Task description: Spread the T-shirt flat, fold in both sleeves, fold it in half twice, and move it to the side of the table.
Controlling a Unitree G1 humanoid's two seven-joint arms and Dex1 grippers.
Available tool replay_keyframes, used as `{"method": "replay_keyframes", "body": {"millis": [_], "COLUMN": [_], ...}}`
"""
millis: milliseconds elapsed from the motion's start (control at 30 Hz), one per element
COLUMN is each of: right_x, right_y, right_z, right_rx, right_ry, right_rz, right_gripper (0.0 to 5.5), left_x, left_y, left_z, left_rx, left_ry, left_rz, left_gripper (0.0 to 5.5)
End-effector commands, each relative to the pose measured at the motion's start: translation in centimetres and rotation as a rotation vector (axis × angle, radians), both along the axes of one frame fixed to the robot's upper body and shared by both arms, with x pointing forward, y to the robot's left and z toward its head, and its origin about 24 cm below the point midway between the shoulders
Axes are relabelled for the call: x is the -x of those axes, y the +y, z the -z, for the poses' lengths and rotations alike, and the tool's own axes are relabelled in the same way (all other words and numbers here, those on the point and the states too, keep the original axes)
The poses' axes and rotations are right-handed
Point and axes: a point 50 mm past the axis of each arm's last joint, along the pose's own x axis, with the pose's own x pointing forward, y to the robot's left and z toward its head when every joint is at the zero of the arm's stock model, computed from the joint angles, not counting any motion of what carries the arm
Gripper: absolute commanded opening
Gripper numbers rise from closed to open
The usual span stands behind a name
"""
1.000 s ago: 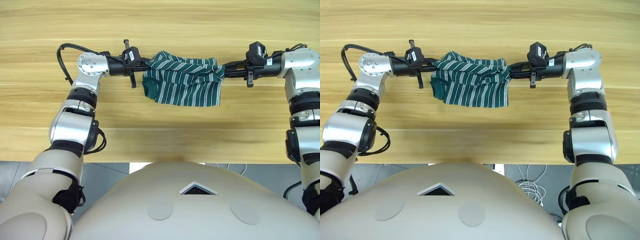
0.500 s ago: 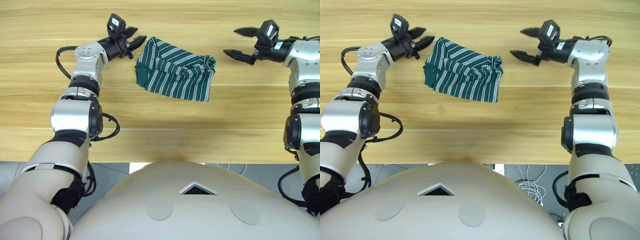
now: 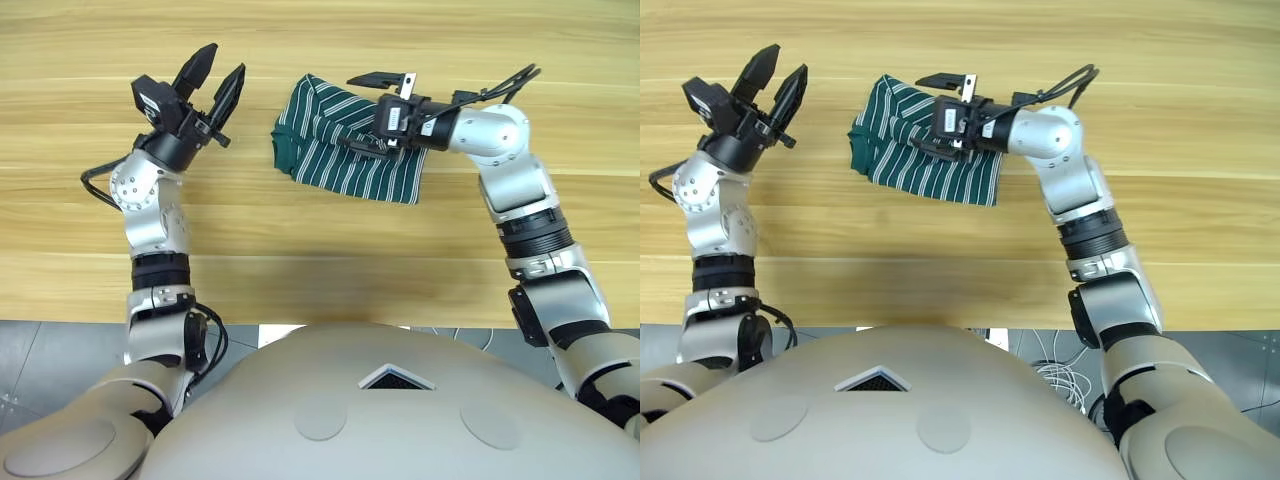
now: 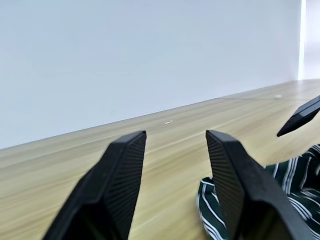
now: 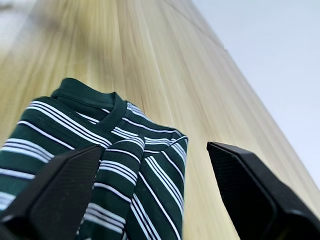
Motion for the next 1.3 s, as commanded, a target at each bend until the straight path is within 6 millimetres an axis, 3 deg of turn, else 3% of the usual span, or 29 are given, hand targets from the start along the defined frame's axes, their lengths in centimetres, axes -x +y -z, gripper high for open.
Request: {"method": "replay_keyframes", "body": {"millis": [33,267,400,700,1067,1300], "right_x": [0.3,1.6,1.1,-0.5,-1.6,-2.3], "right_y": [1.3,1.4,1.2,0.6,0.7,2.1], "right_z": [0.9,2.7,2.7,1.3,2.1,-0.2], "right_rx": [0.06,0.148,0.196,0.191,0.22,0.105], "right_ry": [0.013,0.096,0.059,0.0,0.018,-0.001], "right_rz": [0.043,0.016,0.043,0.119,0.167,0.138], "right_gripper": [3.95,3.95,3.95,2.22,0.14,0.02], "left_x": [1.6,2.4,2.7,3.4,3.7,3.6], "left_y": [-1.9,-2.9,-3.5,-5.0,-5.2,-5.1], "left_z": [0.8,0.8,0.6,0.3,0.4,1.0], "left_rx": [-0.013,0.025,0.034,0.075,0.12,0.146], "left_ry": [-0.005,0.003,-0.002,-0.005,-0.001,0.021], "left_rz": [-0.019,-0.034,-0.027,0.012,0.032,0.039], "left_gripper": [2.09,2.09,2.09,2.09,2.09,2.09]}}
